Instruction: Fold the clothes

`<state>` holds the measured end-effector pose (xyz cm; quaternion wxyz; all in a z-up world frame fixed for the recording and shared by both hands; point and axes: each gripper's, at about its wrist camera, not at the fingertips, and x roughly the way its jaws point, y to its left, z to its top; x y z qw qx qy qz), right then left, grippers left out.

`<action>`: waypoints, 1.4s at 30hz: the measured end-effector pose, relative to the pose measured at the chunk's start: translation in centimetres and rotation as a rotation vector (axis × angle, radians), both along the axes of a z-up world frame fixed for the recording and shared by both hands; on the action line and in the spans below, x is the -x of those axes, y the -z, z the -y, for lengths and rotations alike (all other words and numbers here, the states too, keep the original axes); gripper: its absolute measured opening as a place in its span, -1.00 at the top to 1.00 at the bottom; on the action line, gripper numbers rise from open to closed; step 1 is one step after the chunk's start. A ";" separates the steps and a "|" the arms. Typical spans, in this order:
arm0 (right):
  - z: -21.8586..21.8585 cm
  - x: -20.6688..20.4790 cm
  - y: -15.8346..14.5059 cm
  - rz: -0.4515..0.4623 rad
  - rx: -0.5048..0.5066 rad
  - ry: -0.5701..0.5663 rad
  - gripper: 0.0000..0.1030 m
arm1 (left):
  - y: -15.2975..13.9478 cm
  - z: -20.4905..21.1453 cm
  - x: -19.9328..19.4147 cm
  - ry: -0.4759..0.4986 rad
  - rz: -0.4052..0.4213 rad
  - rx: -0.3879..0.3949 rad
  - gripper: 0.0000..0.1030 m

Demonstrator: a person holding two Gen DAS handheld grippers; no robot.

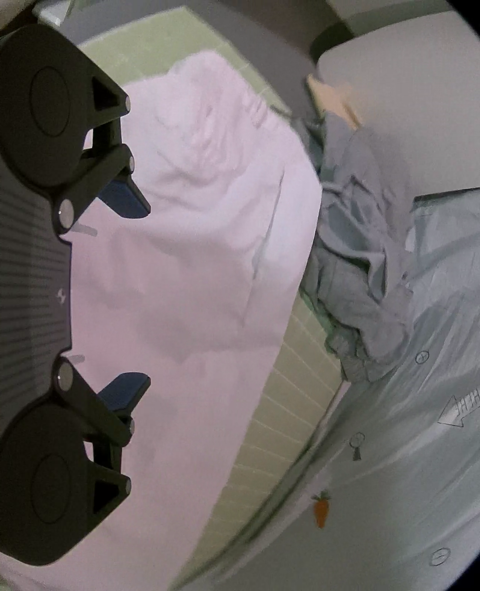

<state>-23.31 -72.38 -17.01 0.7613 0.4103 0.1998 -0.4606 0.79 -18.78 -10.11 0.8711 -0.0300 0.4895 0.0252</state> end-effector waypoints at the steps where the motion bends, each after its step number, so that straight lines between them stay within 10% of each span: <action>1: 0.0 0.2 -0.1 0.008 -0.004 0.005 0.85 | 0.0 -0.5 0.3 -0.016 -0.003 -0.003 -0.76; 8: -1.9 8.4 -2.2 -0.037 0.024 0.114 0.88 | 0.4 -5.9 2.7 -0.172 -0.005 0.041 -0.76; 16: -4.5 14.8 -3.3 -0.316 0.096 0.112 0.58 | 2.9 -11.0 4.1 -0.246 -0.044 0.105 -0.76; 20: -7.1 13.8 -5.5 -0.405 0.190 0.044 -0.50 | 4.0 -12.2 3.9 -0.243 -0.062 0.140 -0.76; 23: -9.6 12.0 -6.8 -0.427 0.224 0.000 -0.85 | 4.7 -13.1 3.5 -0.234 -0.073 0.155 -0.76; 33: -19.2 1.1 -4.7 -0.412 0.171 -0.263 -0.98 | 6.1 -15.0 1.1 -0.144 -0.114 0.168 -0.76; 39: -23.5 -2.7 -0.9 -0.347 0.017 -0.278 -0.99 | 6.6 -16.0 -1.6 -0.098 -0.111 0.227 -0.82; 42: -25.3 -3.8 0.3 -0.409 0.100 -0.268 -1.00 | 7.4 -16.4 -3.1 -0.073 -0.123 0.244 -0.83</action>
